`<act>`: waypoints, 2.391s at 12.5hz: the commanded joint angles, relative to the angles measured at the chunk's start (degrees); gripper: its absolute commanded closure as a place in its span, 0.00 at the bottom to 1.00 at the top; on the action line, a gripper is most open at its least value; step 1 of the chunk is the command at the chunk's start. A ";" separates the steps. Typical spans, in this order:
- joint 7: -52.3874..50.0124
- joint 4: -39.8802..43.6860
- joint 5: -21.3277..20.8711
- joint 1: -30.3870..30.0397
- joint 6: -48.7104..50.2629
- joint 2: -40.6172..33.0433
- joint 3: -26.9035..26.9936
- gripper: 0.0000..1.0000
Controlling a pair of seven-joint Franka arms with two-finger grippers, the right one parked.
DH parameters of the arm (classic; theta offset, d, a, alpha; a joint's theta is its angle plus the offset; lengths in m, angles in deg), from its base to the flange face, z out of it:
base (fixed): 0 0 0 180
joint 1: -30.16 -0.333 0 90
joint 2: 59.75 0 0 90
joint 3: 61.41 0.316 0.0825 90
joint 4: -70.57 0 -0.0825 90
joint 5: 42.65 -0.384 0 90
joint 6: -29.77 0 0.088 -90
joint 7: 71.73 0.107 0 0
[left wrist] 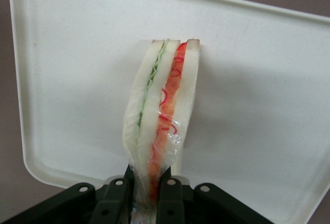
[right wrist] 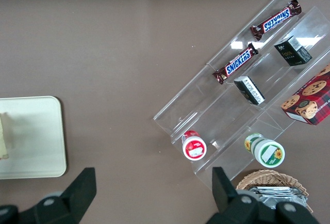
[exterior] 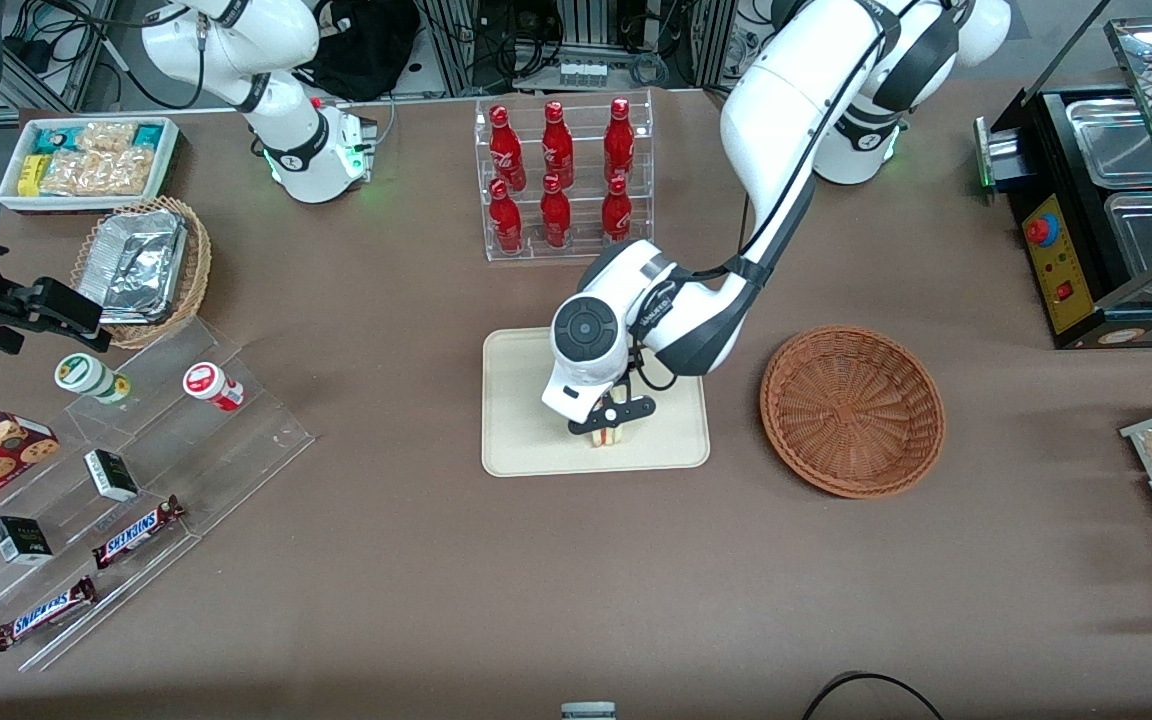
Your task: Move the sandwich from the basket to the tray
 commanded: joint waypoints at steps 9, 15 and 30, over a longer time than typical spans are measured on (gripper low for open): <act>-1.23 2.32 0.39 1.83 2.52 0.08 0.74 0.00; -0.18 3.03 0.22 -3.26 10.16 -10.01 0.91 0.00; 41.97 -16.55 -0.92 -30.49 17.64 -31.80 2.14 0.00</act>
